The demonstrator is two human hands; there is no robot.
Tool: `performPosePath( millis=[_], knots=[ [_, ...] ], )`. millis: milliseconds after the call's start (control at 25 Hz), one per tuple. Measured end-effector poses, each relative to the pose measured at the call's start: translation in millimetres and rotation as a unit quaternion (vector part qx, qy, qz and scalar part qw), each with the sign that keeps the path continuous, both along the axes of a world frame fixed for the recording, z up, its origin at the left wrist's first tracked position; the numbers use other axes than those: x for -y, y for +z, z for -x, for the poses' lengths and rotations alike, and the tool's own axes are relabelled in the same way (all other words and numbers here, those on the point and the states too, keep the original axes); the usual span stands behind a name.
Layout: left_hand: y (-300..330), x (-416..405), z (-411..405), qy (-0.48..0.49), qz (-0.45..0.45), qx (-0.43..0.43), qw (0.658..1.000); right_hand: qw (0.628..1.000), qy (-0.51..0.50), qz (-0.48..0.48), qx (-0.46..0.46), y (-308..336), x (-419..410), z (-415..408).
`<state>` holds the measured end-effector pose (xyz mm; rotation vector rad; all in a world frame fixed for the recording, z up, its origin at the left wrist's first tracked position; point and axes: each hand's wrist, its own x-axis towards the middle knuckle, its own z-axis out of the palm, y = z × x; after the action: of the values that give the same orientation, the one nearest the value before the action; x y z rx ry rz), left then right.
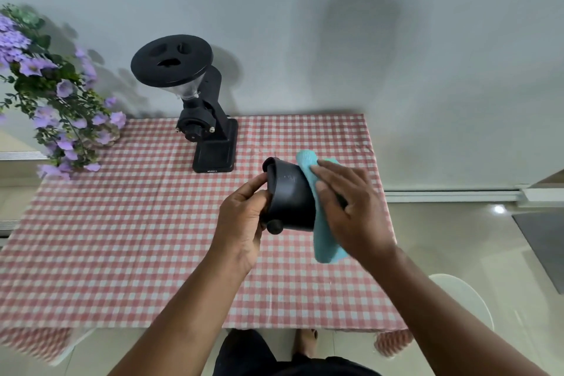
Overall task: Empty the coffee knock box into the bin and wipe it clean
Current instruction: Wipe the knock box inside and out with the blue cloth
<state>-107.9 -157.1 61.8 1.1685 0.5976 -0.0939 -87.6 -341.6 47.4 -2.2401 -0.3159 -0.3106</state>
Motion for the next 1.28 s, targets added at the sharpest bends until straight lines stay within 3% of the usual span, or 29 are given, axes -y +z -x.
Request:
performPosePath(
  millis=[160,280,360,480,560,640,720,880,960,1040,1120,1200,1280],
  knots=[
    [-4,0,6,-0.039,-0.015,0.012,0.999,0.985,0.025,0.09,0.147,-11,-23,38],
    [-3,0,10,-0.069,-0.006,0.022,0.997,0.977,0.066,0.096,0.178,0,-23,20],
    [-1,2,10,-0.071,0.004,0.028,0.997,0.988,0.081,0.07,0.116,10,-18,2],
    [1,3,10,-0.062,-0.021,0.035,0.997,0.995,0.034,0.016,-0.098,19,-2,-22],
    [1,1,10,-0.06,-0.025,0.037,0.997,0.99,0.02,-0.027,-0.136,15,0,-16],
    [-1,2,11,-0.054,-0.012,0.029,0.998,0.998,-0.003,-0.033,-0.057,7,-7,5],
    [-3,2,12,-0.048,-0.002,0.027,0.998,0.999,-0.003,0.021,0.038,-3,-19,32],
    [-7,-4,15,-0.103,-0.014,0.046,0.994,0.98,0.099,0.075,0.156,-8,-36,54],
    [-7,-5,17,-0.112,-0.013,0.054,0.992,0.973,0.129,0.084,0.17,-1,-33,38],
    [-7,-3,18,-0.095,-0.004,0.05,0.994,0.989,0.091,0.055,0.104,11,-27,13],
    [-6,0,19,-0.074,-0.015,0.048,0.996,0.997,0.042,0.019,-0.056,22,-15,-13],
    [-5,1,20,-0.051,-0.036,0.041,0.997,0.983,0.024,-0.004,-0.184,21,-5,-23],
    [-6,0,19,-0.043,-0.054,0.03,0.997,0.985,0.016,-0.005,-0.174,15,-5,-12]
  ],
)
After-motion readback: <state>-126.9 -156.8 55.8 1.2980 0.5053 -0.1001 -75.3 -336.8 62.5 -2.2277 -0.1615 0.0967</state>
